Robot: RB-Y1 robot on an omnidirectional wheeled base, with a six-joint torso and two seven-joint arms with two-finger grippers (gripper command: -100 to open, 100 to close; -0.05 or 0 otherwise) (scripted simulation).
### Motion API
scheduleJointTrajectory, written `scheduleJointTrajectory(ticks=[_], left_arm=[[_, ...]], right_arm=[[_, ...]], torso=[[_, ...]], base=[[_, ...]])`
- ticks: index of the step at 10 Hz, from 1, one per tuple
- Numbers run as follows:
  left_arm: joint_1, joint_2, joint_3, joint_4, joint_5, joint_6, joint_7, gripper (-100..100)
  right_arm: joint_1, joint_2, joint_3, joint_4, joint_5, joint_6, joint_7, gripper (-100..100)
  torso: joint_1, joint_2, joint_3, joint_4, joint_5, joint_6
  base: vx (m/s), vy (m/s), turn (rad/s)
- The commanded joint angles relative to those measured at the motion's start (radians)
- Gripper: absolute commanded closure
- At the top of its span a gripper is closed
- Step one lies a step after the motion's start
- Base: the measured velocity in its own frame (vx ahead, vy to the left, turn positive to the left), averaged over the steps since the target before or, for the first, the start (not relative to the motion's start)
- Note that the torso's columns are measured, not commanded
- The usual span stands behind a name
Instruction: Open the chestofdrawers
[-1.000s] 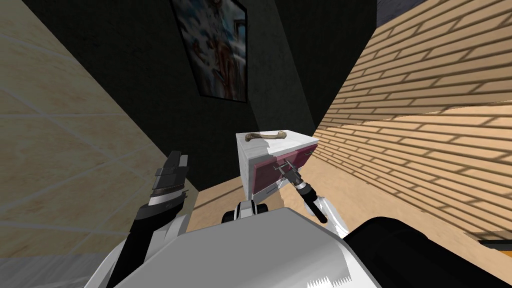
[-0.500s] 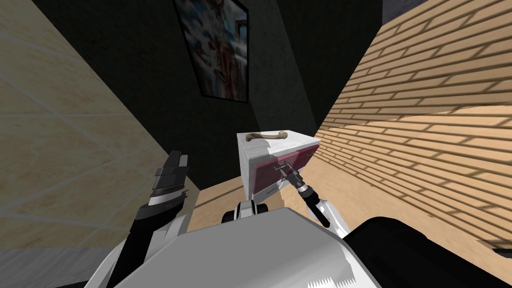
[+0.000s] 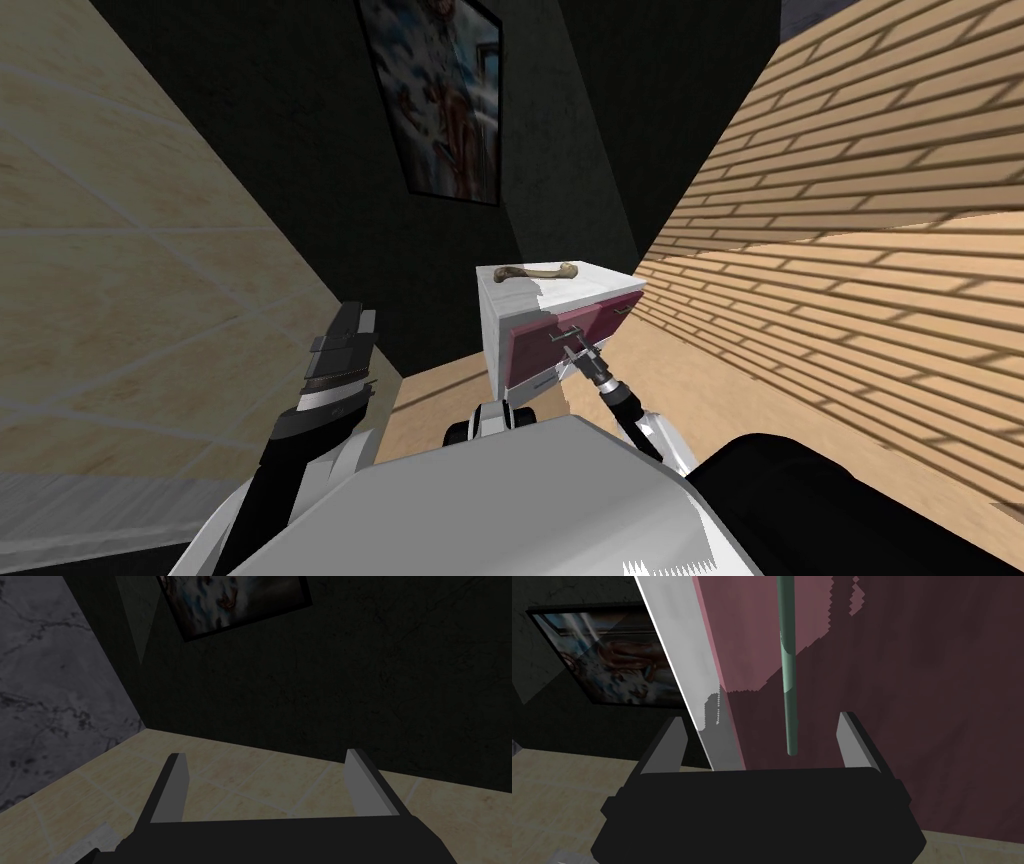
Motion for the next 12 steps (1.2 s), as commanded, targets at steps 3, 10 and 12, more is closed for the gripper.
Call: scheduleJointTrajectory(ticks=[3,10,12], left_arm=[[0.0,0.0,0.0,0.0,0.0,0.0,0.0,0],[0.0,0.0,0.0,0.0,0.0,0.0,0.0,0],[0.0,0.0,0.0,0.0,0.0,0.0,0.0,0]], right_arm=[[0.019,0.131,-0.035,0.034,0.035,-0.03,0.103,-100],[0.032,0.149,-0.045,0.014,0.034,-0.027,0.085,100],[0.038,0.145,-0.046,0.009,0.031,-0.031,0.079,100]], torso=[[0.001,0.0,0.0,0.0,0.0,0.0],[0.001,0.0,0.0,0.0,0.0,0.0],[0.0,0.007,0.005,0.002,0.0,0.0]], base=[[-0.002,-0.007,0.023],[-0.017,-0.005,-0.004],[-0.183,-0.037,-0.031]])
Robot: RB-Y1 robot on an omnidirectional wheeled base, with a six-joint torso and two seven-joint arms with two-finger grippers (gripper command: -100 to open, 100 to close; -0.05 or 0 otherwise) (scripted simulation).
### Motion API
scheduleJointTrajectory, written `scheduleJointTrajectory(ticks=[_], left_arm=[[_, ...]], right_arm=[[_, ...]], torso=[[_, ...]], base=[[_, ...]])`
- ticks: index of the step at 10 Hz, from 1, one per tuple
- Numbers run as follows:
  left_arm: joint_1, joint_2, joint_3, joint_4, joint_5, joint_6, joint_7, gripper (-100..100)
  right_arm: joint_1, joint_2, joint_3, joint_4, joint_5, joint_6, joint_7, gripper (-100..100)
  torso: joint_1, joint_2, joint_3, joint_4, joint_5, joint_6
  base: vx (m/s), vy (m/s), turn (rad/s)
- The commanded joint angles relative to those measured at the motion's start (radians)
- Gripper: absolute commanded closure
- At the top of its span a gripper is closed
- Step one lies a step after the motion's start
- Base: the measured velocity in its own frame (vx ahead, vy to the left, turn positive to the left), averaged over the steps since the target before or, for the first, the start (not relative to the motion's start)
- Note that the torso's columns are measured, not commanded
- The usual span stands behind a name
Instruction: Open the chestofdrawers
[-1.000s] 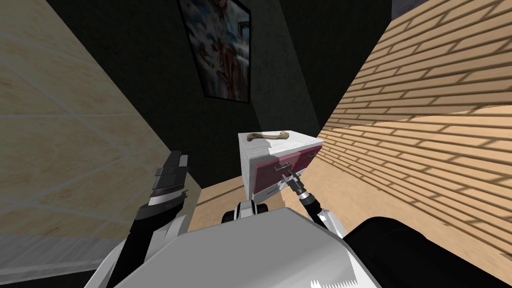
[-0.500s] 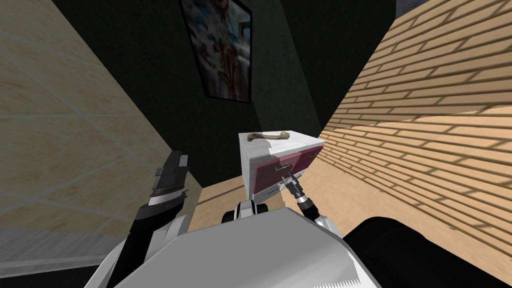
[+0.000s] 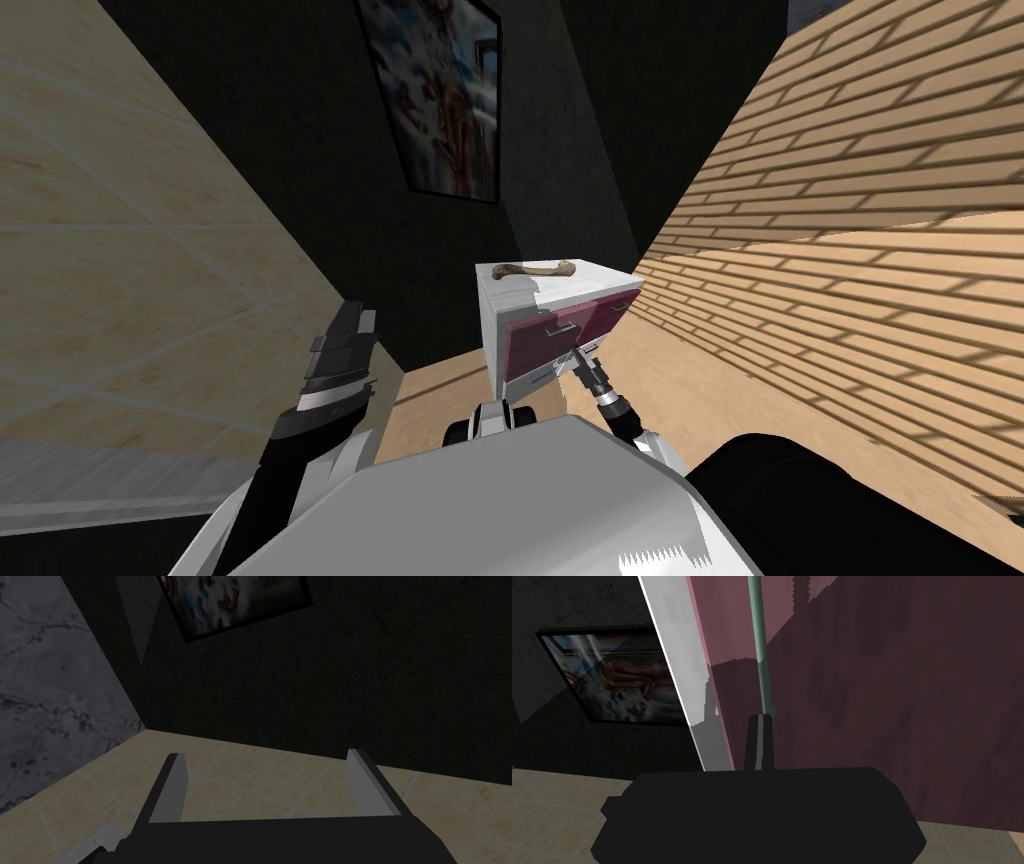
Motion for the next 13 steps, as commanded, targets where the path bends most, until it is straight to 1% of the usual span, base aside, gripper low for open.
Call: scheduleJointTrajectory(ticks=[1,2,3,5,7,8,9,10,13], left_arm=[[0.0,0.0,0.0,0.0,0.0,0.0,0.0,0],[0.0,0.0,0.0,0.0,0.0,0.0,0.0,0],[0.0,0.0,0.0,0.0,0.0,0.0,0.0,0],[0.0,0.0,0.0,0.0,0.0,0.0,0.0,0],[0.0,0.0,0.0,0.0,0.0,0.0,0.0,0],[0.0,0.0,0.0,0.0,0.0,0.0,0.0,0],[0.0,0.0,0.0,0.0,0.0,0.0,0.0,0],[0.0,0.0,0.0,0.0,0.0,0.0,0.0,0],[0.0,0.0,0.0,0.0,0.0,0.0,0.0,0]], right_arm=[[0.011,-0.007,-0.003,-0.009,-0.005,-0.008,-0.011,100],[0.009,-0.005,-0.002,-0.008,-0.004,-0.005,-0.009,100],[0.009,-0.041,-0.002,-0.008,-0.004,-0.003,-0.014,-100],[0.007,-0.088,0.0,-0.008,-0.005,0.001,-0.022,-100],[0.005,-0.124,0.002,-0.008,-0.007,0.008,-0.034,-100],[0.003,-0.146,0.004,-0.008,-0.009,0.015,-0.048,-100],[-0.001,-0.16,0.008,-0.008,-0.011,0.027,-0.069,-100],[-0.003,-0.159,0.011,-0.007,-0.013,0.034,-0.083,-100],[-0.012,-0.137,0.02,-0.006,-0.02,0.062,-0.134,-100]], torso=[[0.0,-0.003,-0.002,-0.001,0.0,0.0],[0.001,-0.006,-0.003,-0.002,0.0,0.0],[0.003,-0.013,-0.008,-0.003,0.001,0.0],[0.002,-0.014,-0.009,-0.004,0.001,0.0],[0.001,-0.008,-0.005,-0.002,0.0,0.0],[0.001,-0.006,-0.004,-0.002,0.0,0.0],[0.001,-0.006,-0.004,-0.002,0.001,0.0],[0.002,-0.007,-0.005,-0.002,0.001,0.0],[0.001,-0.008,-0.005,-0.002,0.001,0.0]], base=[[-0.195,-0.038,-0.038],[-0.093,-0.015,-0.01],[-0.02,0.001,0.007],[0.011,0.011,0.01],[0.027,0.015,0.012],[0.024,0.022,0.024],[0.037,0.039,0.043],[0.039,0.042,0.045],[0.04,0.044,0.036]])
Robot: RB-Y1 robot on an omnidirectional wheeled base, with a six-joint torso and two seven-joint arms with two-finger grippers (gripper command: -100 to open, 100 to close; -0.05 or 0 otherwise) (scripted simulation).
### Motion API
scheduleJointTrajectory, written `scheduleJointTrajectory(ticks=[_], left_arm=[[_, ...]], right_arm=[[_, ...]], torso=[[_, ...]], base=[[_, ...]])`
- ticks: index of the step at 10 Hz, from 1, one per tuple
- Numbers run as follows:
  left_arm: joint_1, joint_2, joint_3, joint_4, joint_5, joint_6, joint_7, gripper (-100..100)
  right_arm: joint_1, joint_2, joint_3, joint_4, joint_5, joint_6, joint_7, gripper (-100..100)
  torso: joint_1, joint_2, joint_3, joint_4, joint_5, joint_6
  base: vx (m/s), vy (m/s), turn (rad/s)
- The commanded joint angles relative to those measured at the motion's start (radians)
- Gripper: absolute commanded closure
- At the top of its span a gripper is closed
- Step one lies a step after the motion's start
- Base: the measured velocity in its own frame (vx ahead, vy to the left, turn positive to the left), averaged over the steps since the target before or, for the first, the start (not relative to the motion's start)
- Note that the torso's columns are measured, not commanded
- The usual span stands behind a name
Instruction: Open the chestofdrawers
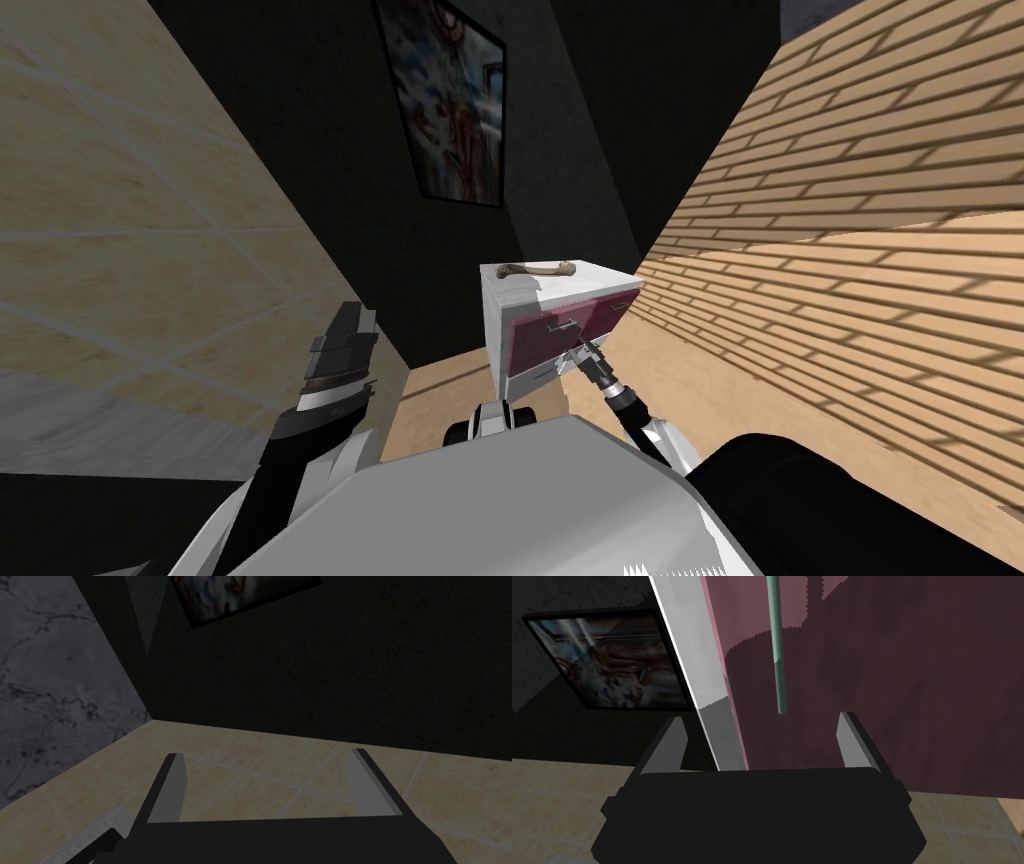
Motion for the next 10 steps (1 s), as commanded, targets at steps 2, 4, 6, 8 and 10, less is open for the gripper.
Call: scheduleJointTrajectory(ticks=[2,4,6,8,10], left_arm=[[0.0,0.0,0.0,0.0,0.0,0.0,0.0,0],[0.0,0.0,0.0,0.0,0.0,0.0,0.0,0],[0.0,0.0,0.0,0.0,0.0,0.0,0.0,0],[0.0,0.0,0.0,0.0,0.0,0.0,0.0,0],[0.0,0.0,0.0,0.0,0.0,0.0,0.0,0]], right_arm=[[-0.012,0.009,0.011,0.002,-0.009,0.036,-0.066,-100],[-0.017,0.008,0.017,0.004,-0.014,0.054,-0.099,-100],[-0.024,0.016,0.024,0.006,-0.019,0.075,-0.137,-100],[-0.03,0.034,0.029,0.007,-0.023,0.092,-0.169,-100],[-0.028,0.007,0.019,-0.012,-0.023,0.107,-0.191,-100]], torso=[[0.0,0.001,0.001,0.0,0.0,0.0],[0.0,0.0,0.0,0.0,0.0,0.0],[0.0,0.0,0.0,0.0,0.0,0.0],[0.0,0.001,0.001,0.0,0.0,0.0],[-0.001,0.002,0.001,0.0,0.0,0.0]], base=[[0.04,0.048,0.039],[0.044,0.041,0.037],[0.049,0.04,0.044],[0.036,0.032,0.033],[0.045,0.027,0.019]])
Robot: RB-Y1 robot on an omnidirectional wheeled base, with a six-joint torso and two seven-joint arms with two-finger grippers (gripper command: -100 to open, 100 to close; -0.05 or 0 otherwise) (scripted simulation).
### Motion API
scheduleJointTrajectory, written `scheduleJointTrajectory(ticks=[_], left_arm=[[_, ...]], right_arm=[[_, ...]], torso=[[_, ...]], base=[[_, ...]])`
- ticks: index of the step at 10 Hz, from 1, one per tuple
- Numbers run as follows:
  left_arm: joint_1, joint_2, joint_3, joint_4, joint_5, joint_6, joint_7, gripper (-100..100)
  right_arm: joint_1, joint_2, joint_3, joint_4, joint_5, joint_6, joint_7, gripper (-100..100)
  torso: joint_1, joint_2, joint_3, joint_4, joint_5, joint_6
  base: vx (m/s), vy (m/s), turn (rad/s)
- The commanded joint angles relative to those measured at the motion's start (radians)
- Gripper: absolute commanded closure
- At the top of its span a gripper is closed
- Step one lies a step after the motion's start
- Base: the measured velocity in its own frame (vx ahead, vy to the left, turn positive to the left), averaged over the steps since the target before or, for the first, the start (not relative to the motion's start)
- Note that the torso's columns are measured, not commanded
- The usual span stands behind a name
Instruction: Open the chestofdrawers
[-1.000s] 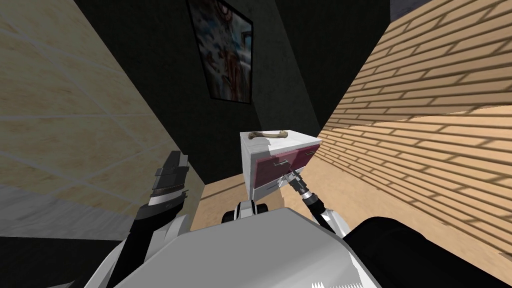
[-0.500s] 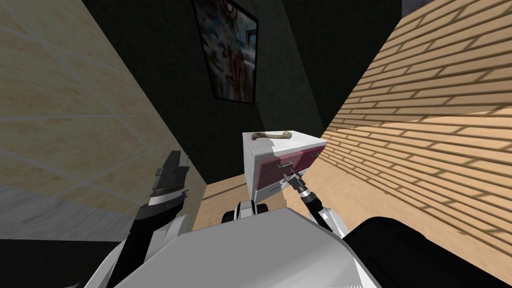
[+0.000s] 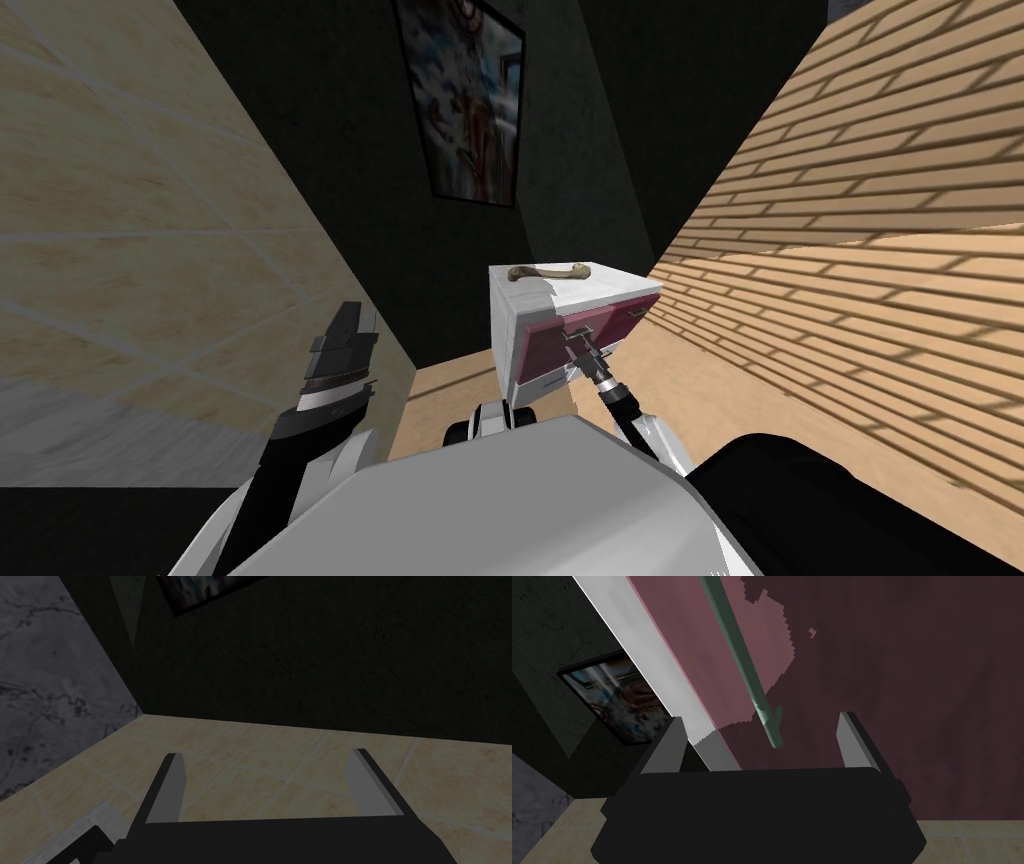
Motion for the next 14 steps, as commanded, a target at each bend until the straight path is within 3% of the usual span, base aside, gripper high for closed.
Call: scheduleJointTrajectory(ticks=[1,2,7,8,11,13,14], left_arm=[[0.0,0.0,0.0,0.0,0.0,0.0,0.0,0],[0.0,0.0,0.0,0.0,0.0,0.0,0.0,0],[0.0,0.0,0.0,0.0,0.0,0.0,0.0,0],[0.0,0.0,0.0,0.0,0.0,0.0,0.0,0],[0.0,0.0,0.0,0.0,0.0,0.0,0.0,0],[0.0,0.0,0.0,0.0,0.0,0.0,0.0,0],[0.0,0.0,0.0,0.0,0.0,0.0,0.0,0]], right_arm=[[0.0,-0.012,-0.004,-0.012,0.001,0.011,-0.014,-100],[0.0,-0.013,-0.004,-0.014,0.001,0.014,-0.019,100],[0.016,-0.023,-0.008,-0.03,-0.006,0.002,-0.033,100],[0.007,-0.013,-0.003,-0.015,-0.006,0.005,-0.025,-100],[-0.007,0.0,0.005,0.007,-0.006,0.009,-0.014,-100],[-0.003,-0.024,-0.005,-0.017,-0.007,0.027,-0.045,-100],[-0.006,-0.014,0.0,-0.004,-0.006,0.016,-0.027,-100]], torso=[[0.002,-0.003,-0.002,-0.001,0.0,0.0],[0.001,0.0,0.0,0.0,0.0,0.0],[0.002,0.0,0.0,0.0,0.0,0.0],[0.003,-0.007,-0.004,-0.002,0.001,0.0],[0.002,-0.009,-0.005,-0.002,0.0,0.0],[0.0,0.004,0.002,0.001,0.0,0.0],[0.002,0.005,0.003,0.002,0.0,0.0]], base=[[0.013,0.02,-0.029],[0.0,0.0,0.0],[-0.142,-0.023,-0.034],[0.063,0.015,0.033],[0.165,0.026,0.031],[0.085,0.025,0.012],[-0.005,0.017,-0.05]])
